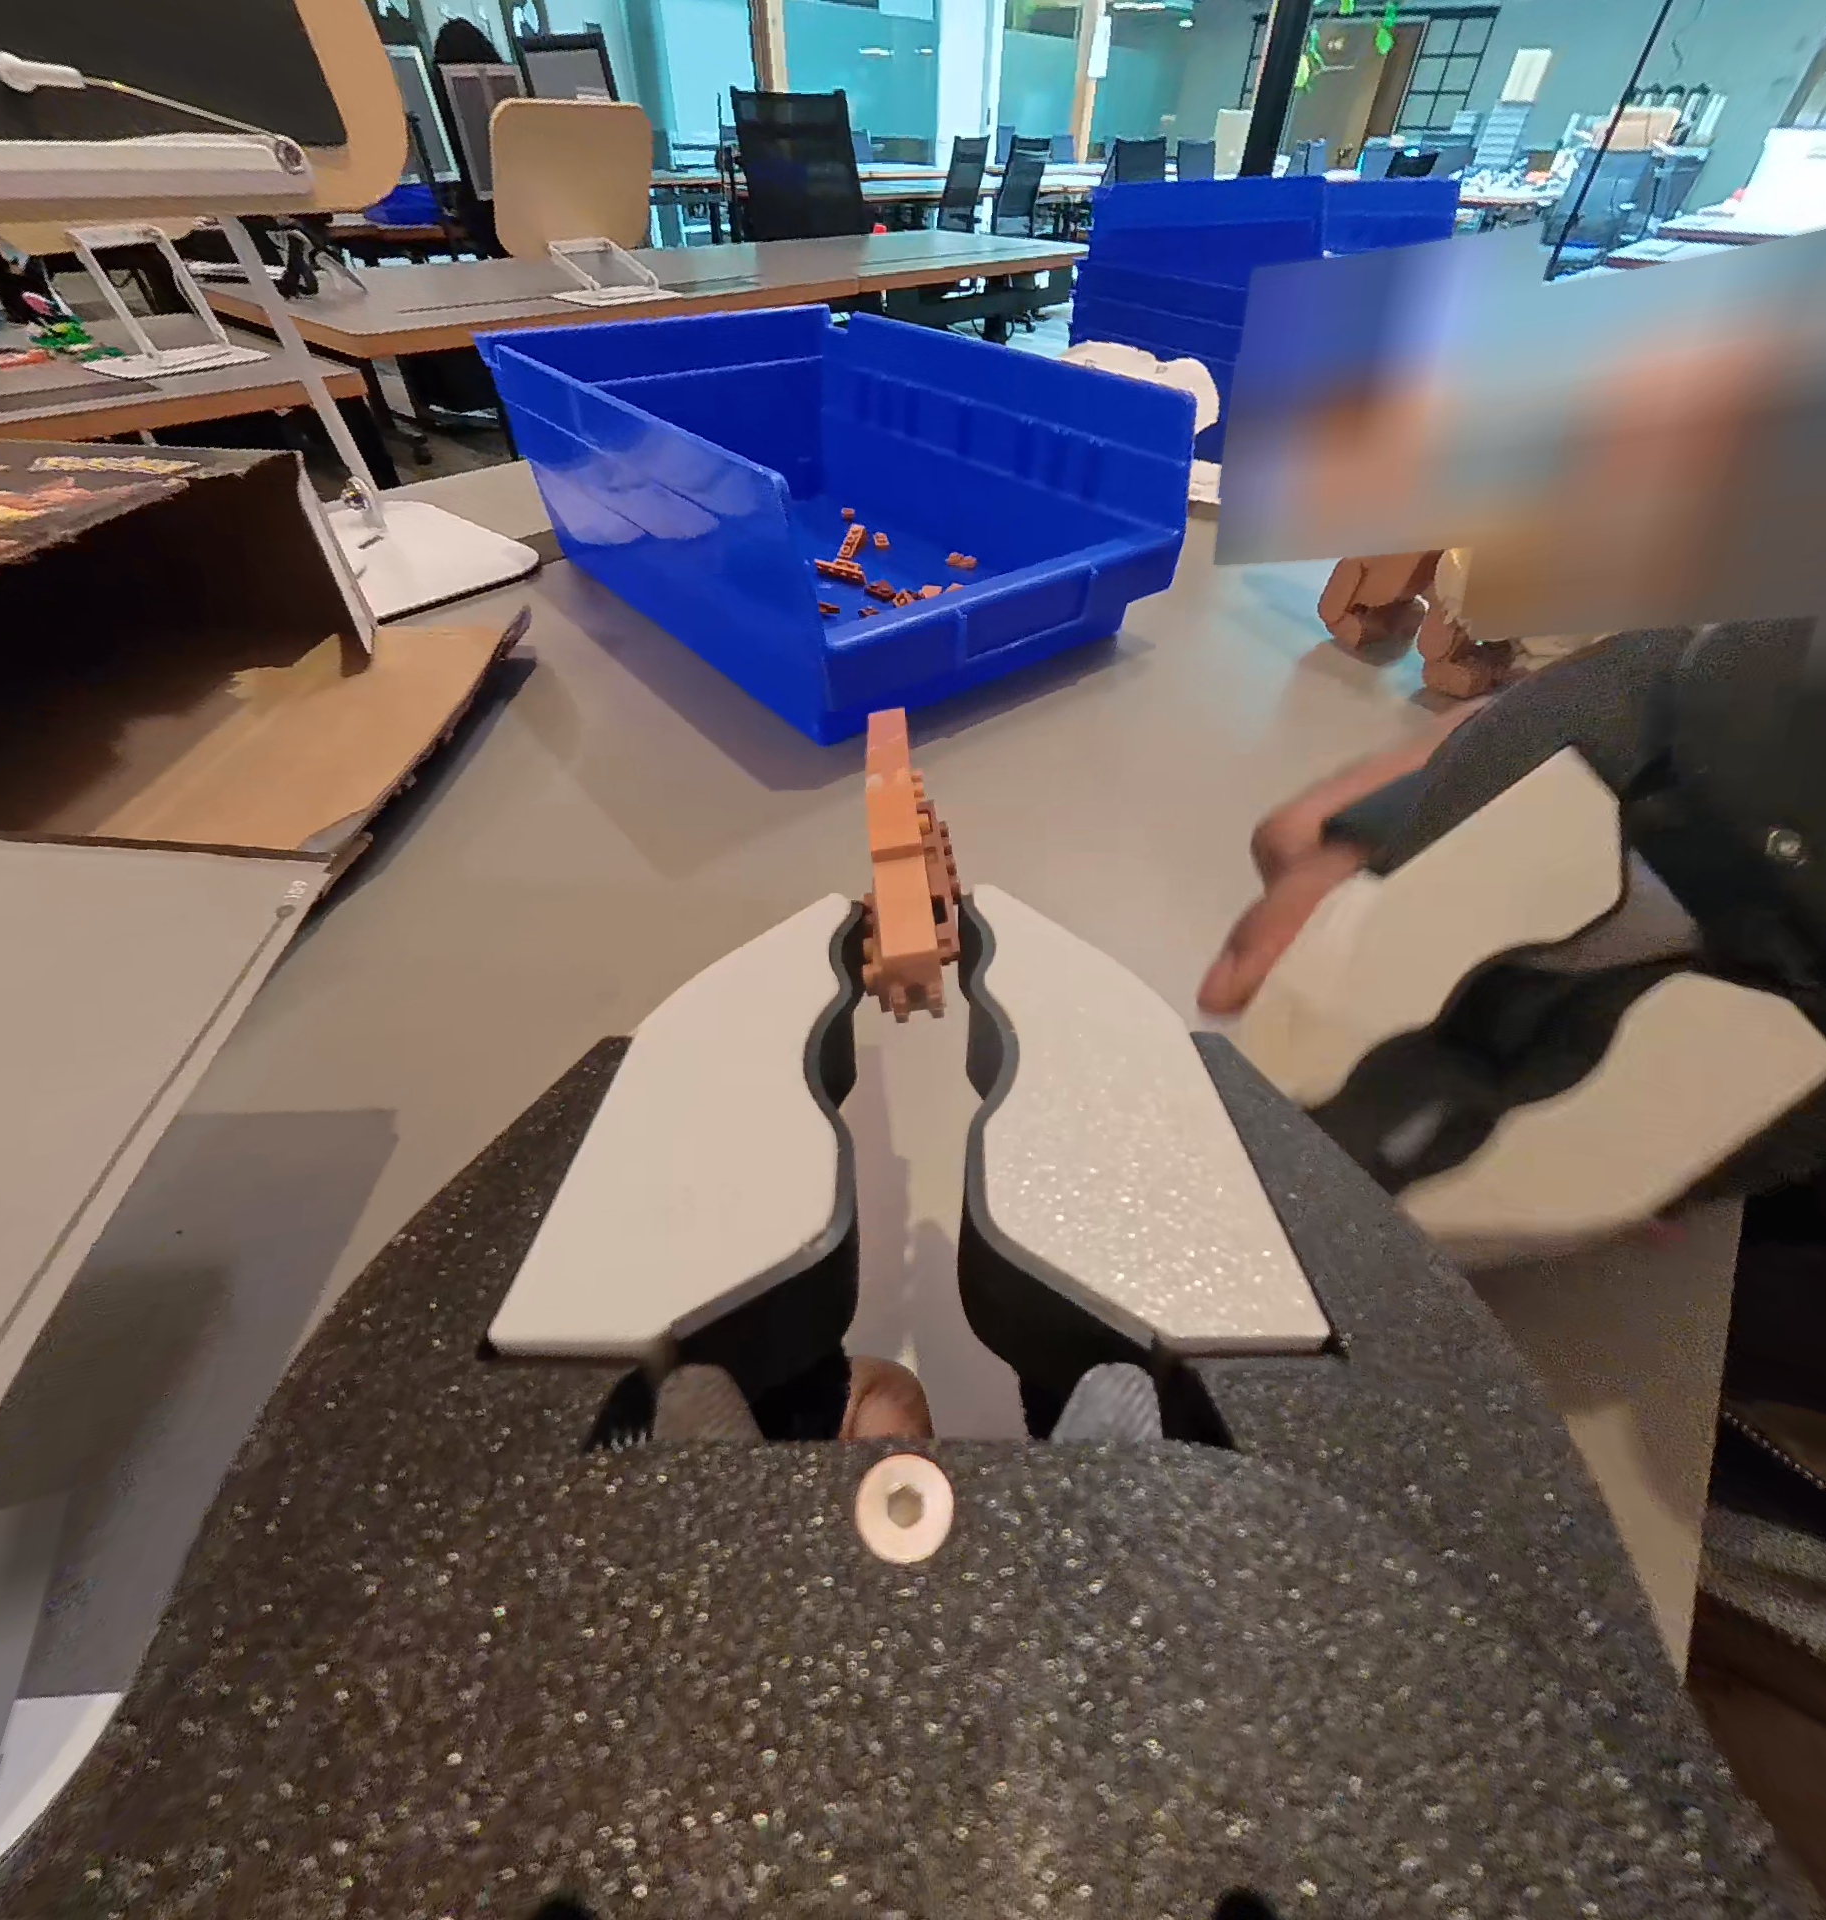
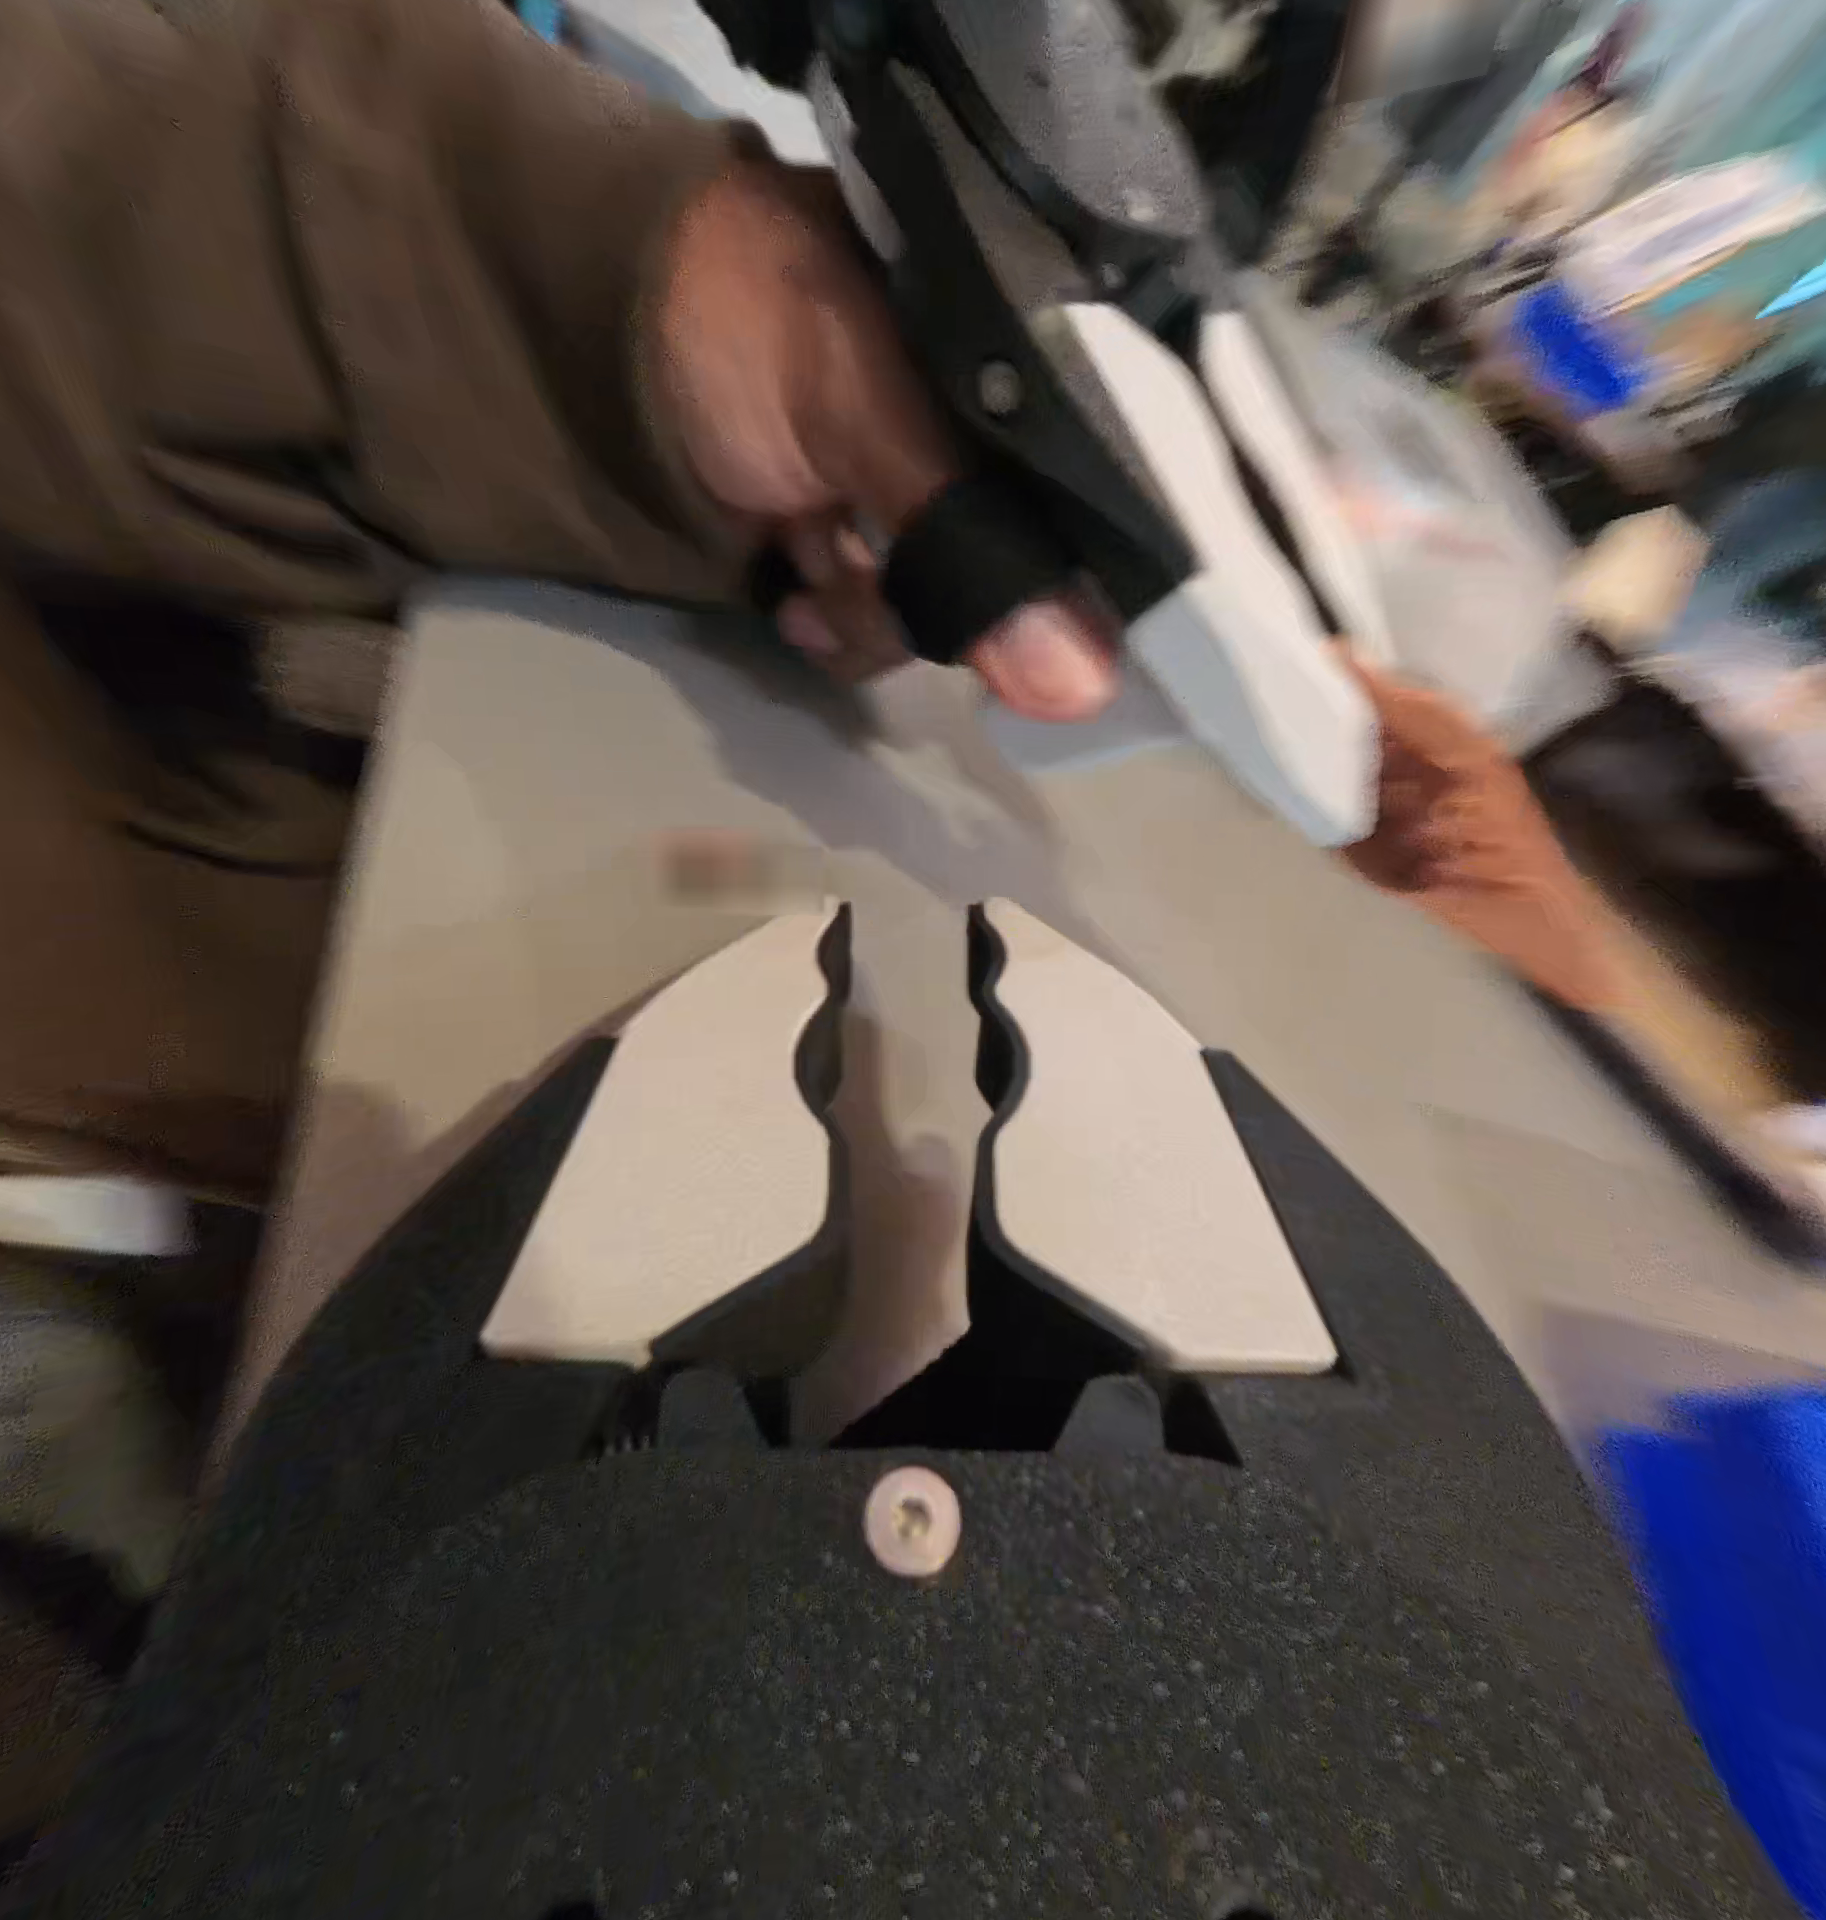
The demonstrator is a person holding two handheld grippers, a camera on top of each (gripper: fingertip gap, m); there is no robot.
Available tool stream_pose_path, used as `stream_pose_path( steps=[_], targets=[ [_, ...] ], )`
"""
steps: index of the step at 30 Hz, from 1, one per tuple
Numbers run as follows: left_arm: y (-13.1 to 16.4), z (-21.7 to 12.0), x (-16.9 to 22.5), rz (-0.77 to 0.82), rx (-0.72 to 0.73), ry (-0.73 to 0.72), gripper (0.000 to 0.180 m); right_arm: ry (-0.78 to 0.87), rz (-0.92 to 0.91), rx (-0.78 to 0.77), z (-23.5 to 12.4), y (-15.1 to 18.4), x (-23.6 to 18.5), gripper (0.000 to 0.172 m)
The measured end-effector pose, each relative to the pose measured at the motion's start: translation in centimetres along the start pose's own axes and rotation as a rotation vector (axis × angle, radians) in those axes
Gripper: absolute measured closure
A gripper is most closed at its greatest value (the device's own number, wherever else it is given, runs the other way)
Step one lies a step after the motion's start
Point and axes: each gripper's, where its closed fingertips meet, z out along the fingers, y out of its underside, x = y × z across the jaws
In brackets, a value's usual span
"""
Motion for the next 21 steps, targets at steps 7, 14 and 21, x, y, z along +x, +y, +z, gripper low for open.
stream_pose_path(
  steps=[7, 14, 21],
  targets=[
    [-0.1, -0.1, -0.3, -0.01, 0.01, -0.011, 0.164, -0.321, 0.193, -0.123, 2.0, -0.3, -3.9, 0.138],
    [-0.2, -0.2, -0.4, -0.009, 0.016, -0.017, 0.164, -0.344, 0.21, -0.236, 3.3, 0.1, -4.8, 0.147],
    [-0.3, -0.3, -0.4, -0.008, 0.025, -0.021, 0.164, -0.283, 0.188, -0.268, 3.1, 0.6, -4.3, 0.172]
  ],
)
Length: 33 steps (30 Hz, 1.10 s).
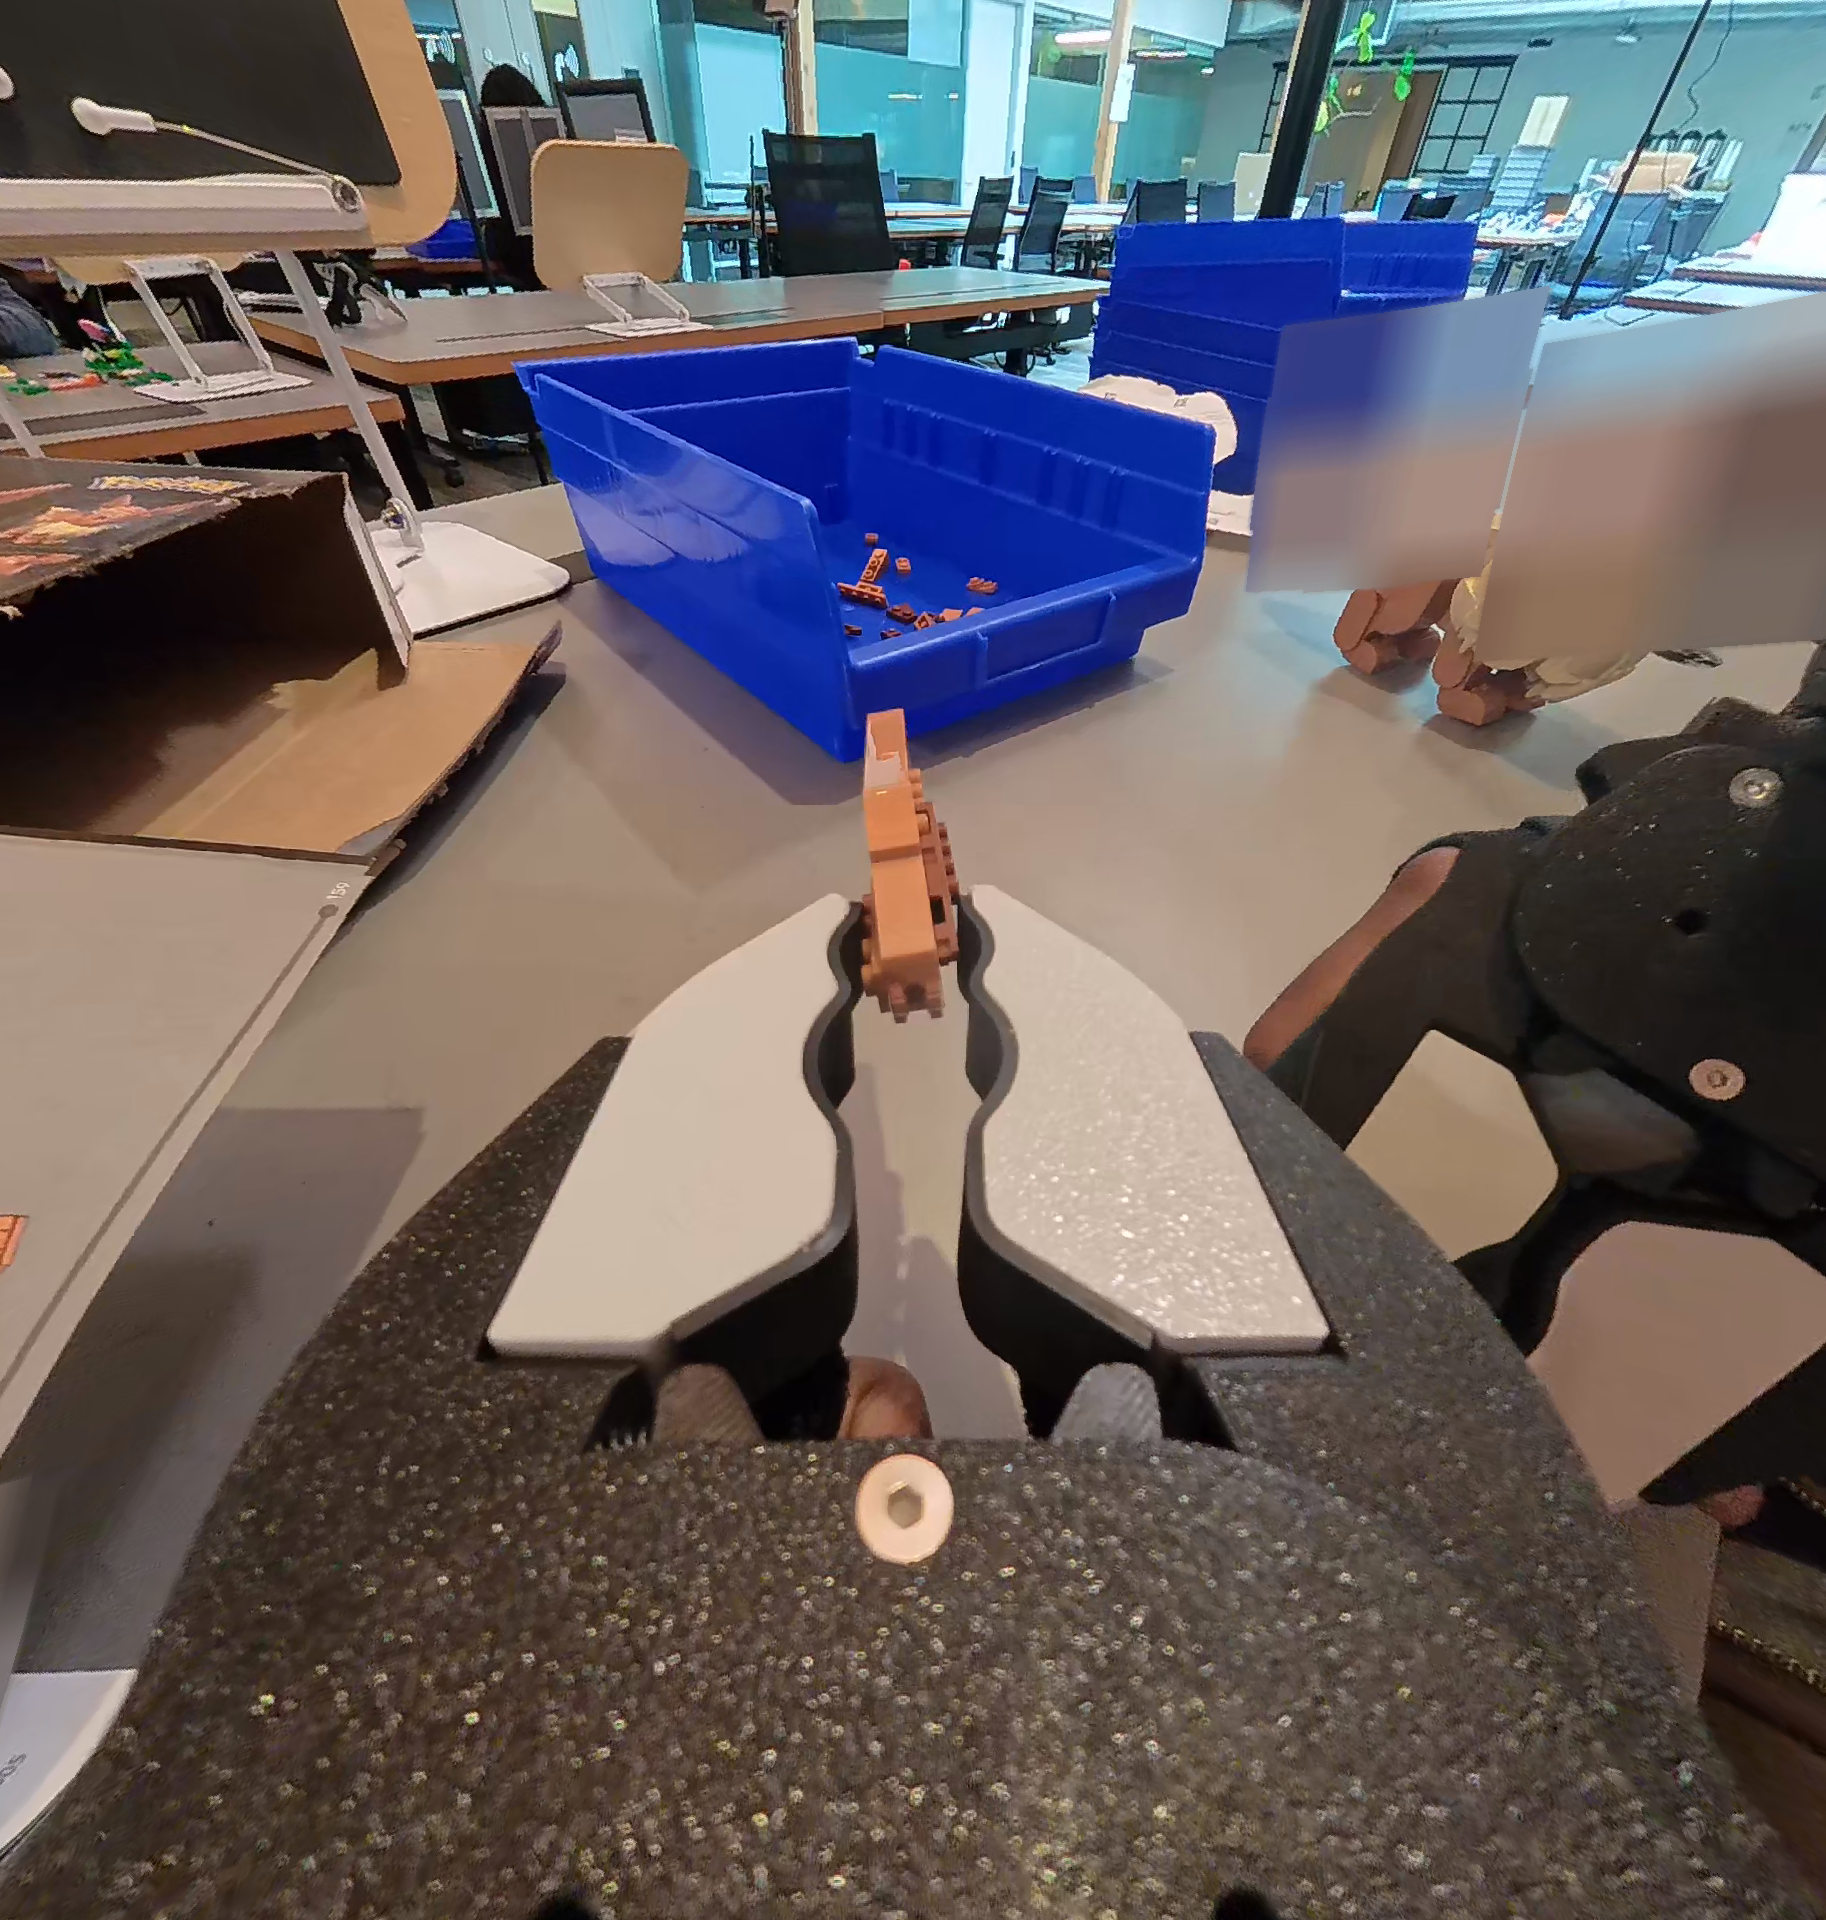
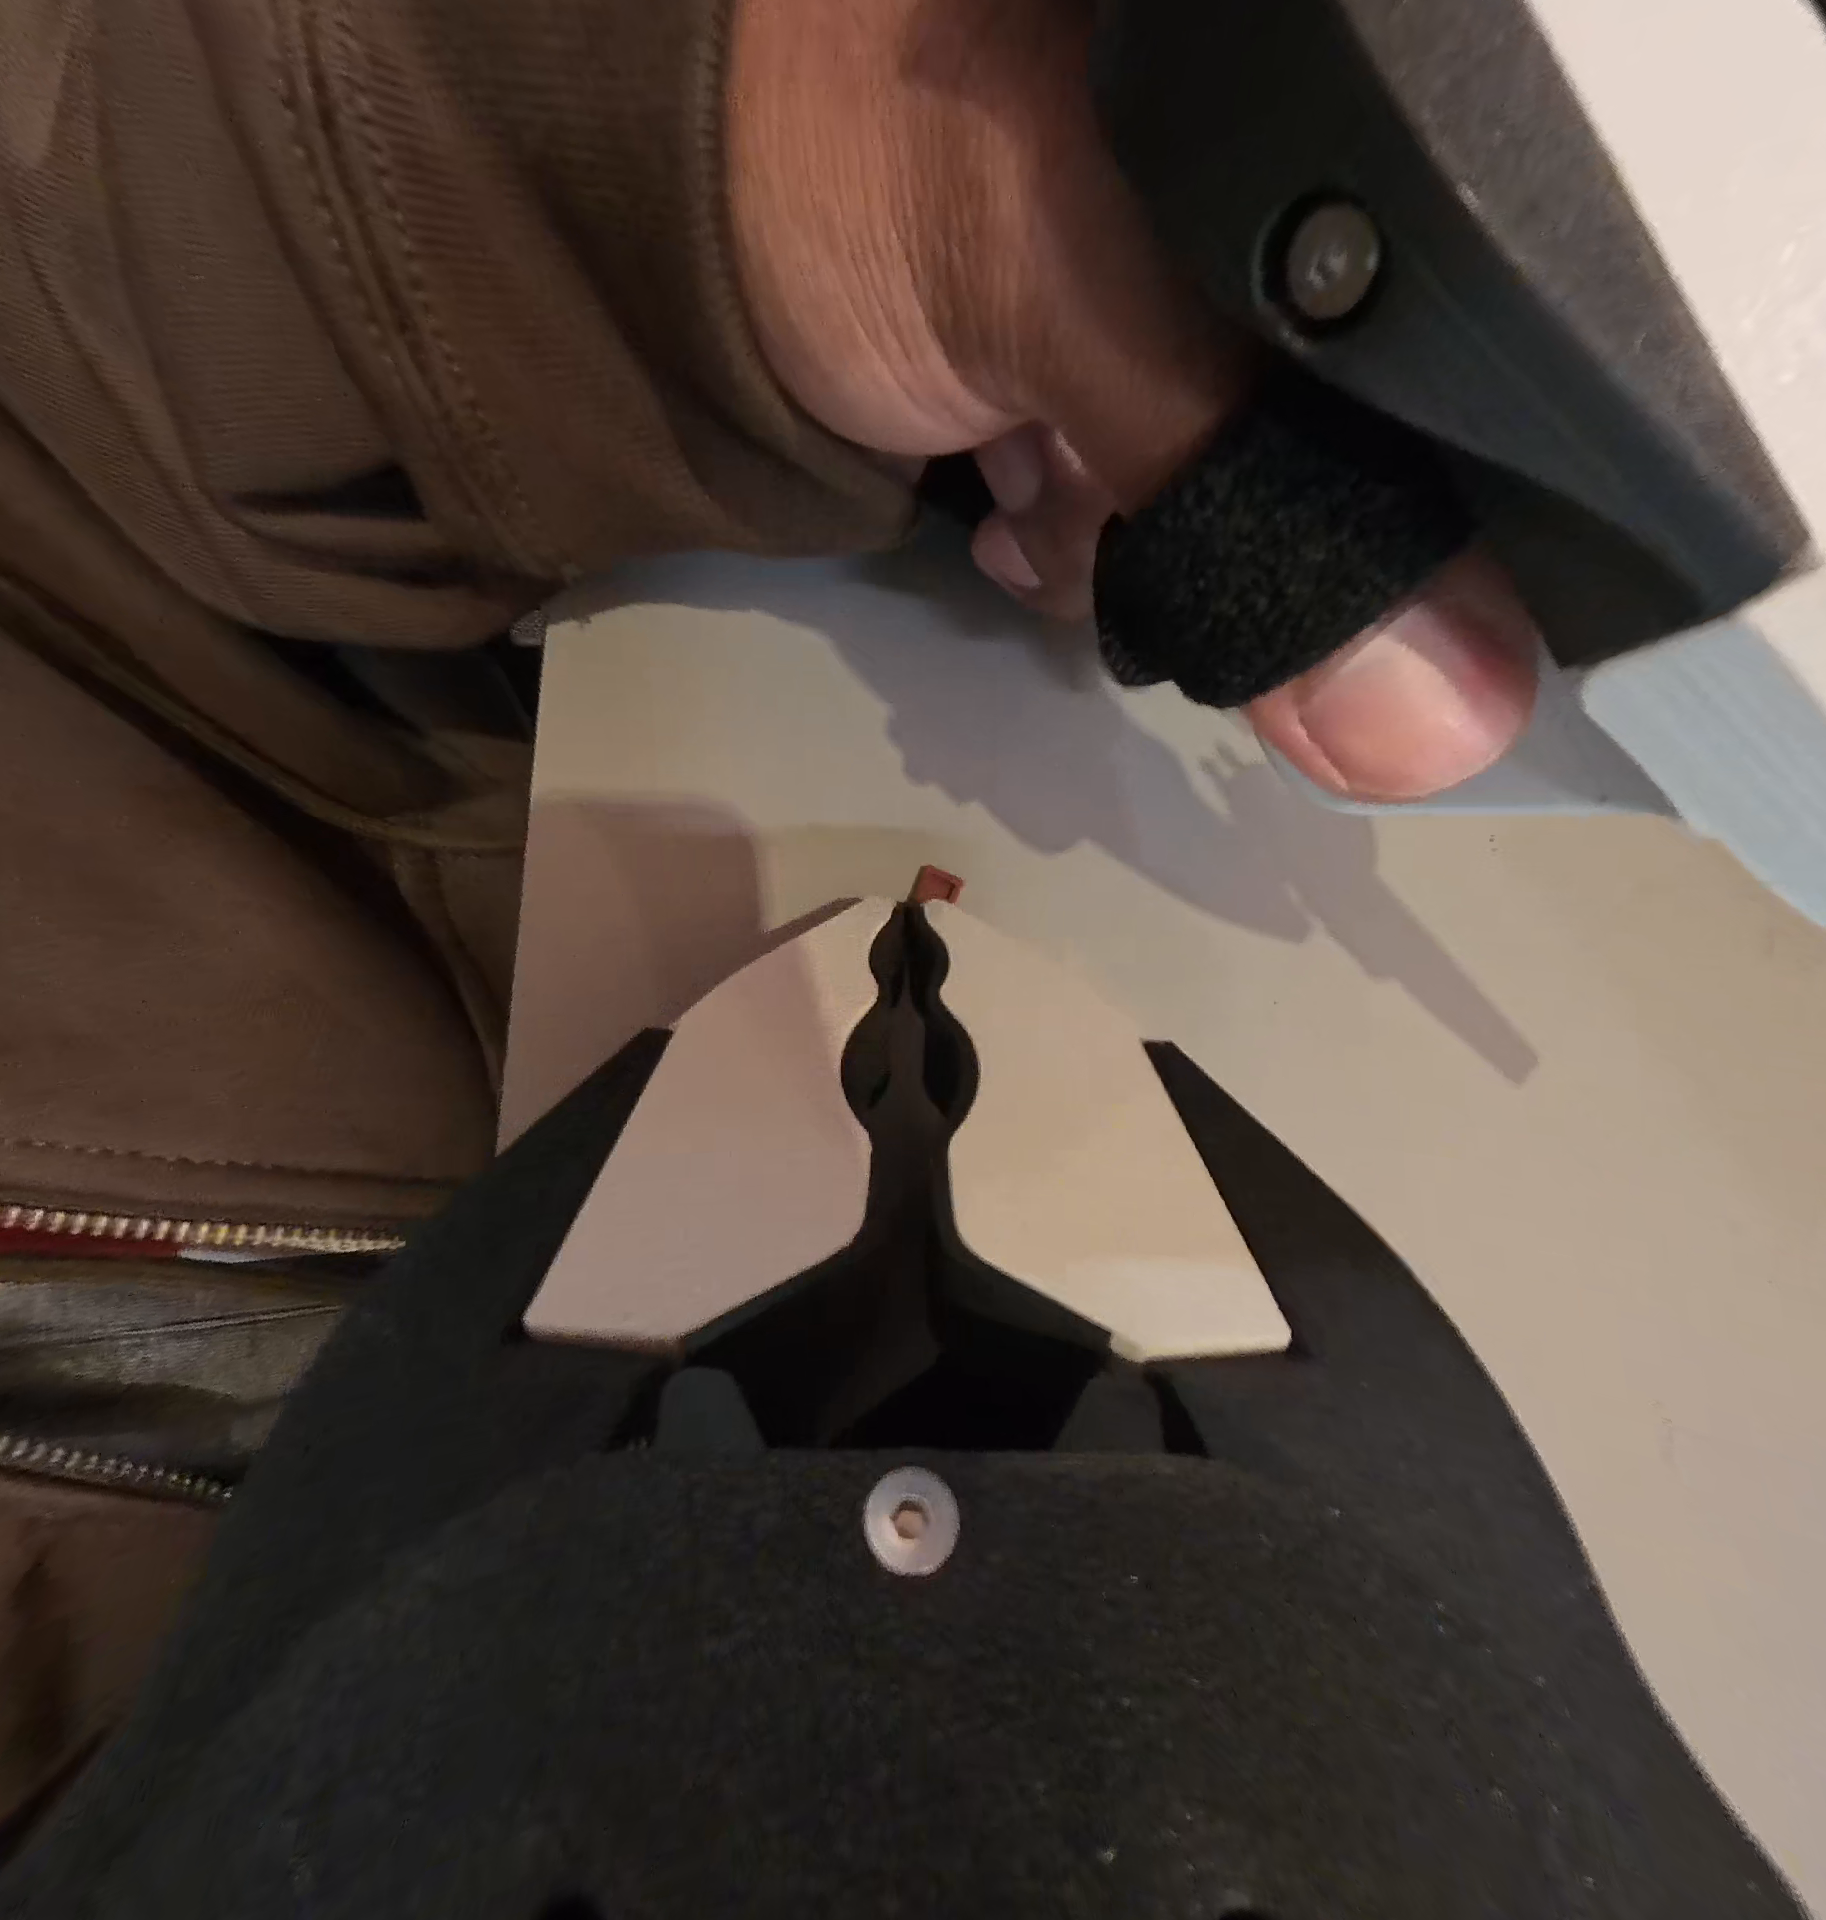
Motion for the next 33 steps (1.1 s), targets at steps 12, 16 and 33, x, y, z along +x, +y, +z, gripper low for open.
stream_pose_path(
  steps=[12, 16, 33],
  targets=[
    [-0.1, -0.1, -0.2, -0.007, 0.008, -0.008, 0.164, 0.021, 0.124, 0.063, -0.6, -0.5, 0.8, 0.148],
    [-0.2, -0.1, -0.2, -0.006, 0.012, -0.008, 0.164, 0.078, 0.127, -0.021, 0.2, 0.0, 0.8, 0.153],
    [-0.5, -0.3, -0.4, -0.012, 0.033, -0.021, 0.164, 0.775, 0.375, 0.055, -13.0, 4.8, 17.9, 0.165]
  ],
)
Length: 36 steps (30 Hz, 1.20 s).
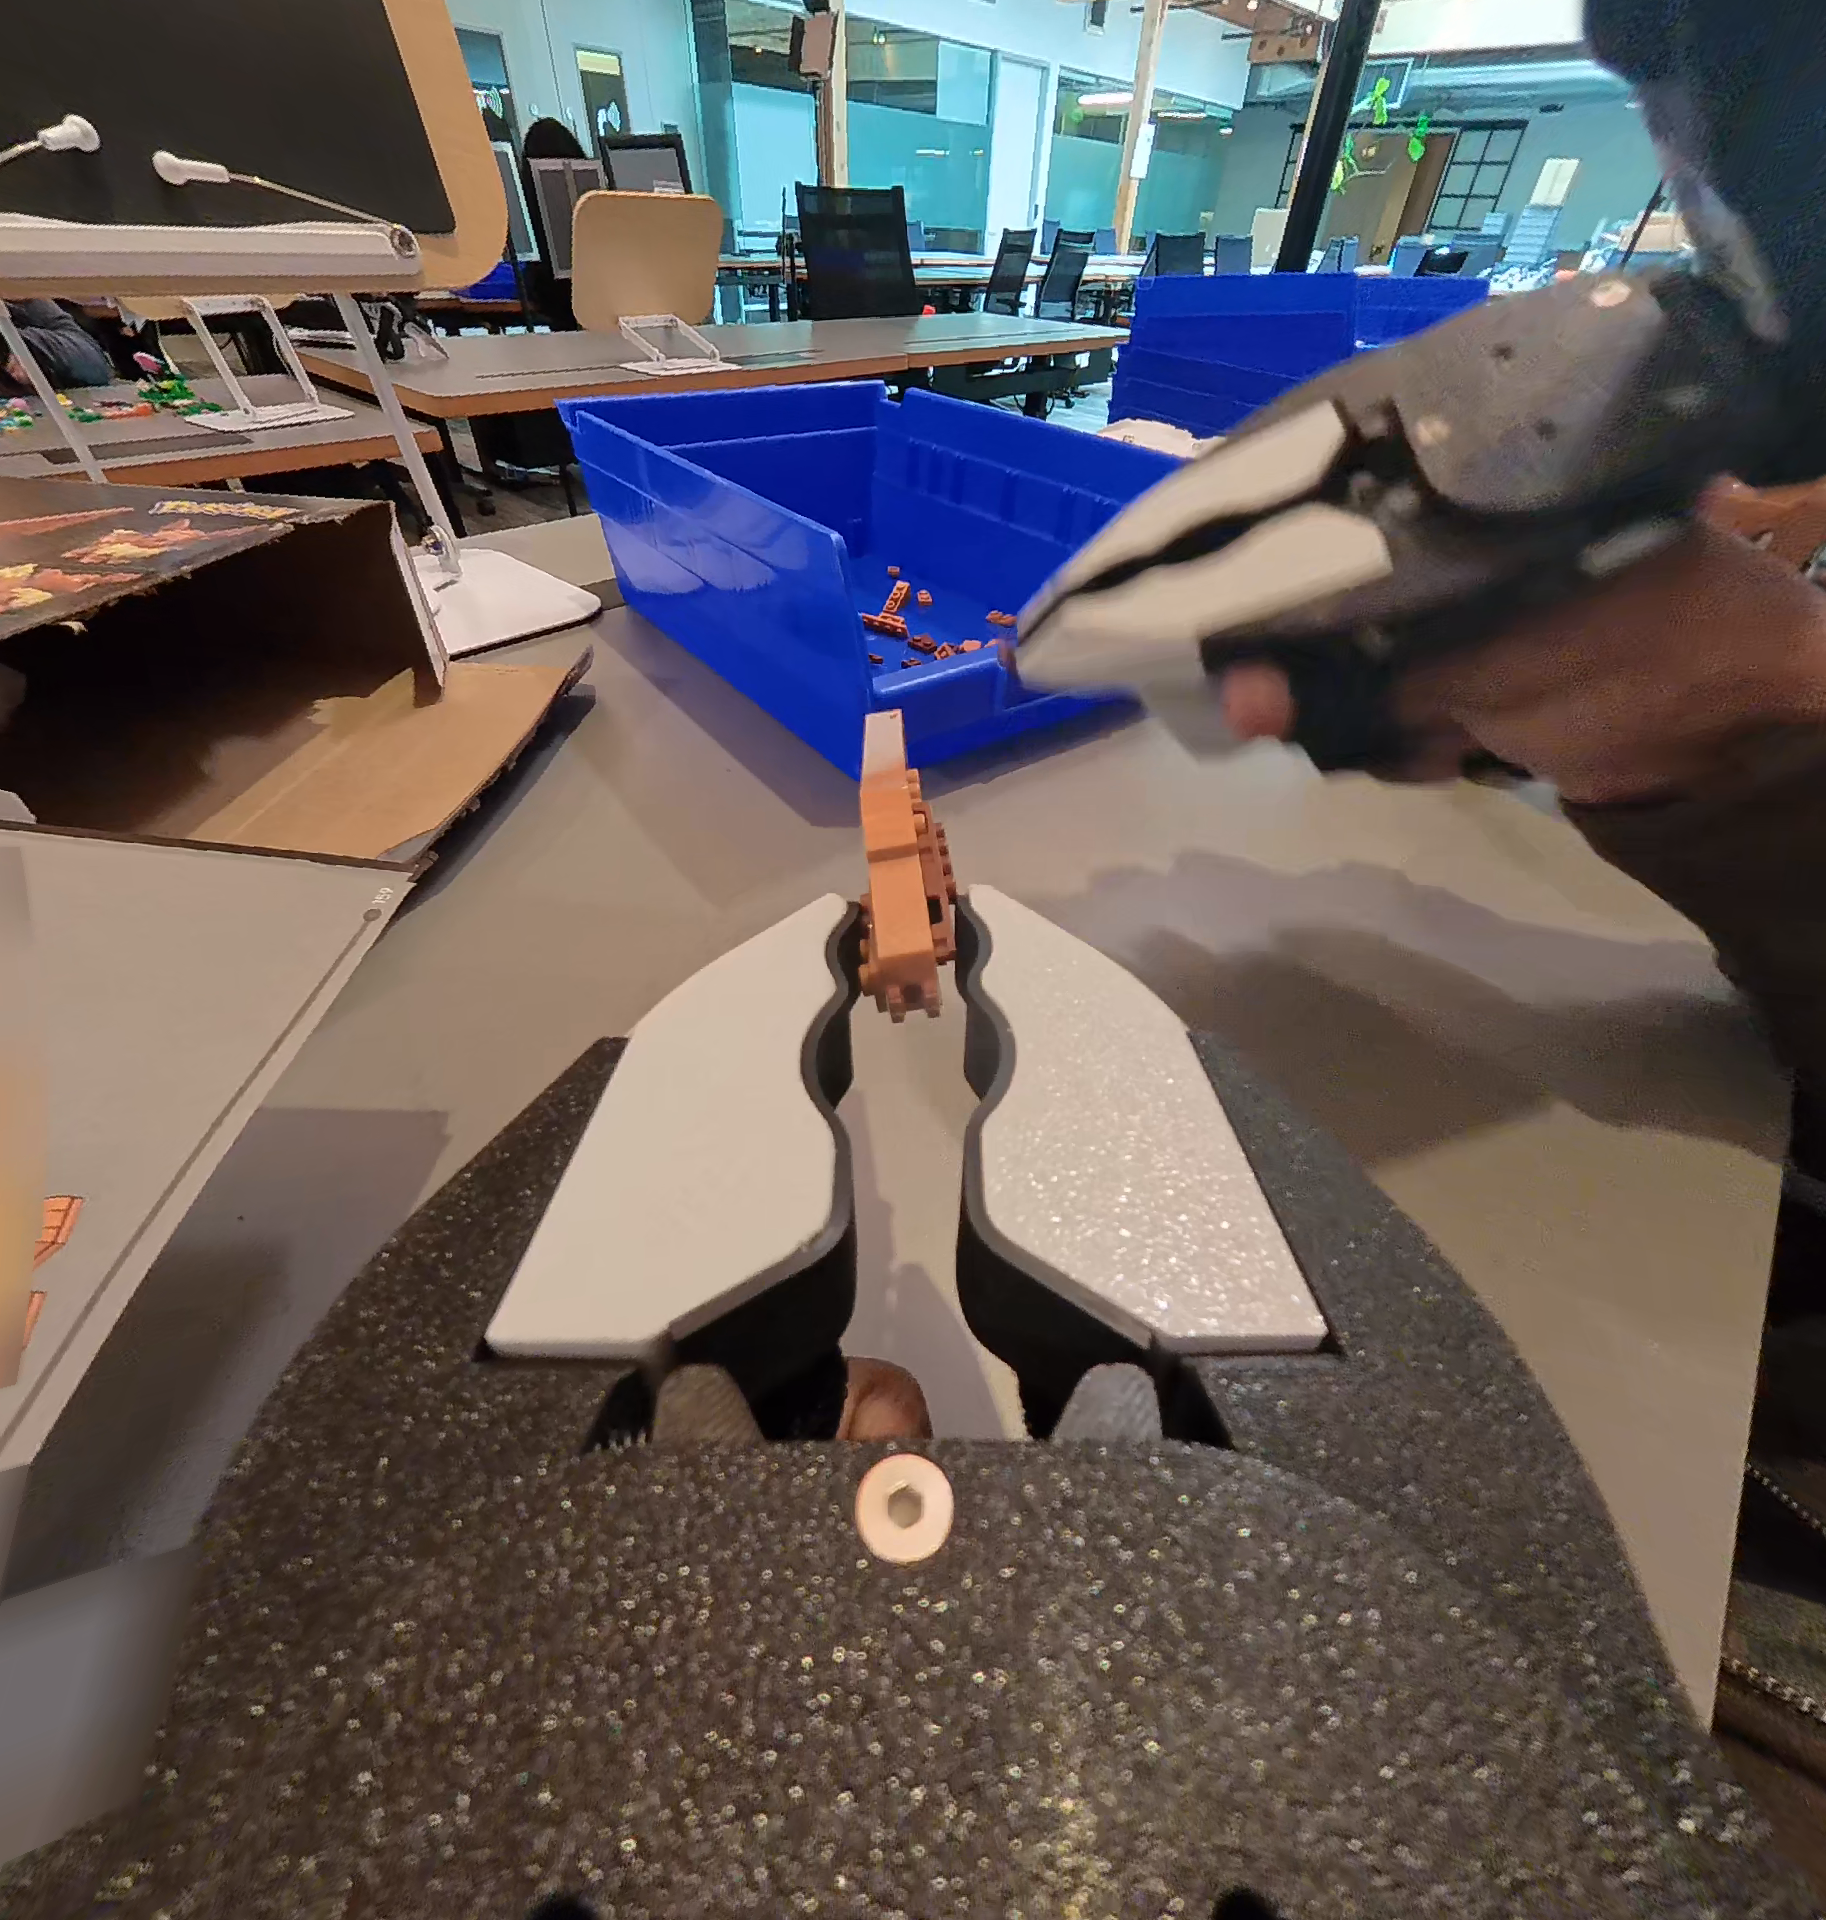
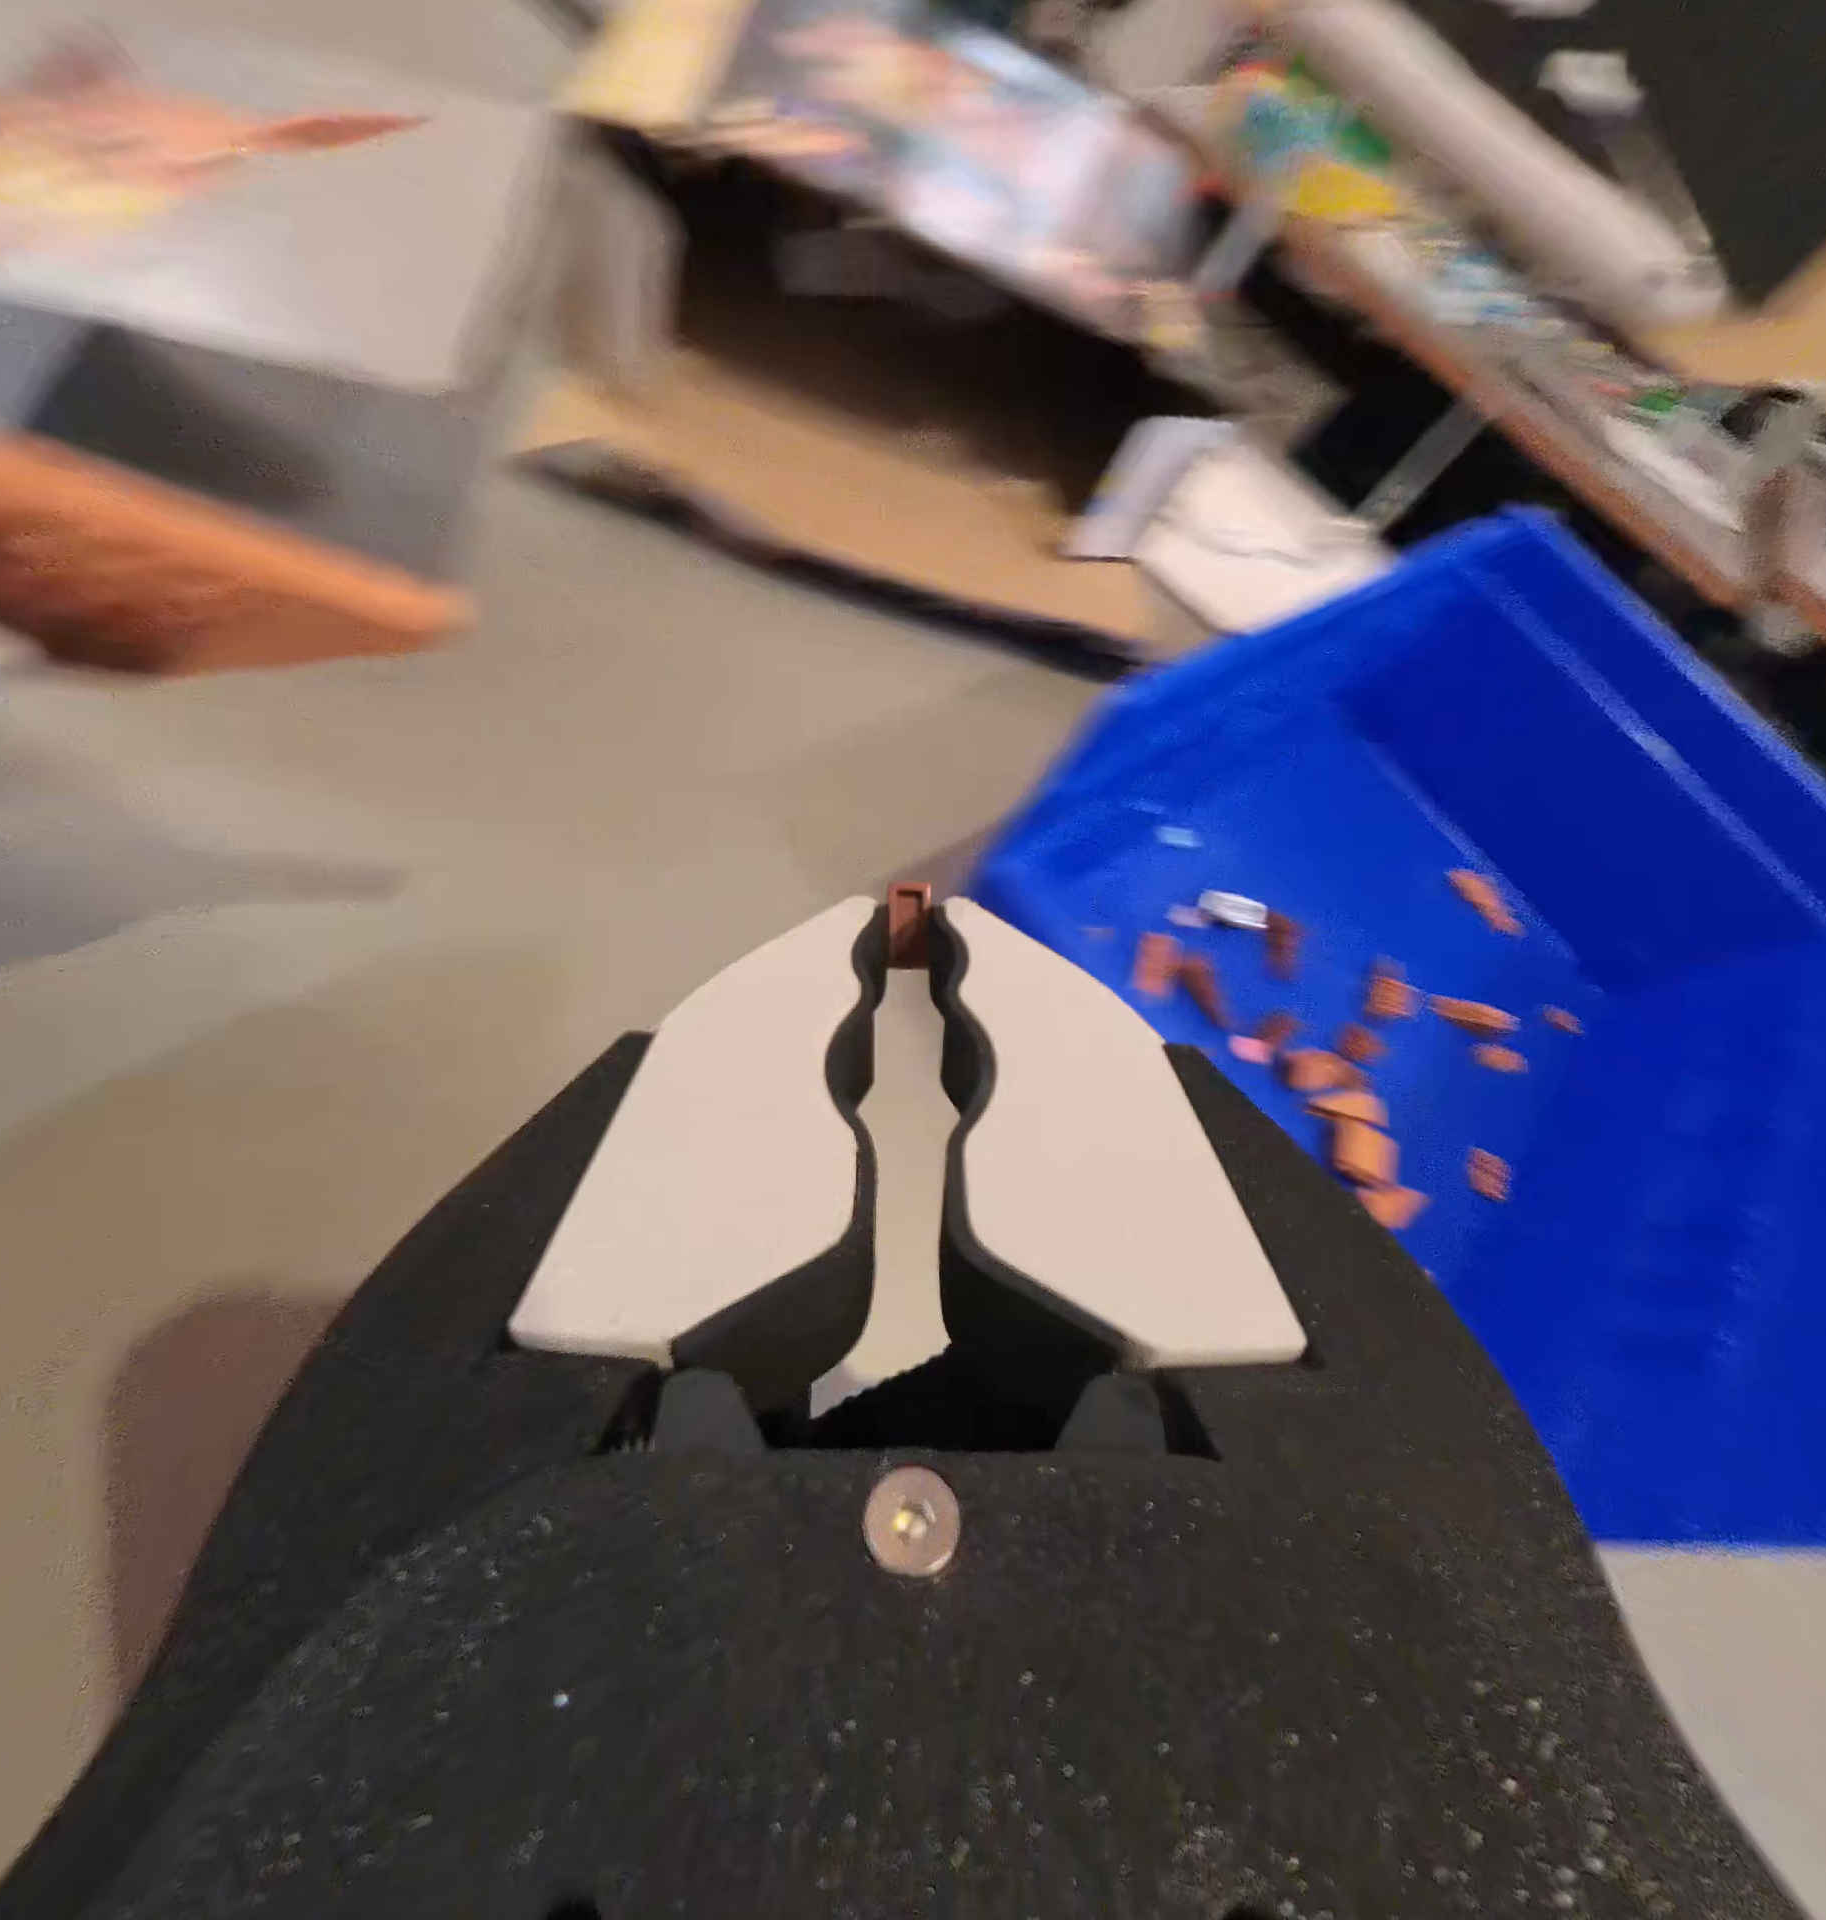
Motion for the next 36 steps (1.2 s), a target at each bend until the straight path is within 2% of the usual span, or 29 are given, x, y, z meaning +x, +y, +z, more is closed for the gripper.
stream_pose_path(
  steps=[3, 5, 7, 12, 16, 18, 20, 24, 28, 33, 36],
  targets=[
    [0.0, 0.0, 0.0, 0.0, -0.001, 0.0, 0.164, 0.161, 0.113, -0.039, 1.2, 1.4, 7.0, 0.161],
    [0.0, 0.0, 0.0, -0.001, 0.0, 0.001, 0.164, 0.189, 0.151, -0.087, 2.3, 2.7, 8.9, 0.147],
    [0.0, 0.0, 0.0, -0.002, -0.001, 0.004, 0.164, 0.178, 0.159, -0.112, 3.1, 4.0, 9.2, 0.143],
    [0.0, 0.0, 0.1, 0.0, 0.0, 0.009, 0.164, 0.115, 0.061, -0.14, 3.4, 5.0, 7.7, 0.136],
    [0.0, 0.0, 0.1, 0.001, 0.002, 0.006, 0.164, 0.034, 0.092, -0.091, 3.2, 4.1, 6.8, 0.132],
    [0.0, 0.0, 0.2, 0.002, 0.0, 0.009, 0.164, -0.005, 0.077, -0.137, 3.6, 4.8, 6.0, 0.134],
    [0.1, 0.1, 0.2, 0.006, -0.003, 0.011, 0.164, 0.015, 0.015, -0.197, 4.0, 5.6, 5.7, 0.136],
    [0.1, 0.1, 0.3, 0.006, -0.004, 0.015, 0.164, 0.081, -0.094, -0.285, 3.8, 5.9, 5.0, 0.13],
    [0.1, 0.1, 0.4, 0.012, -0.005, 0.021, 0.164, 0.07, -0.122, -0.306, 2.6, 5.9, 2.4, 0.123],
    [0.0, 0.0, 0.7, 0.019, 0.005, 0.034, 0.164, -0.01, -0.05, -0.16, 0.2, 4.3, -2.8, 0.133],
    [-0.6, -0.3, 1.5, 0.026, 0.05, 0.079, 0.164, -0.045, 0.011, 0.049, -1.1, 2.4, -4.9, 0.137]
  ],
)
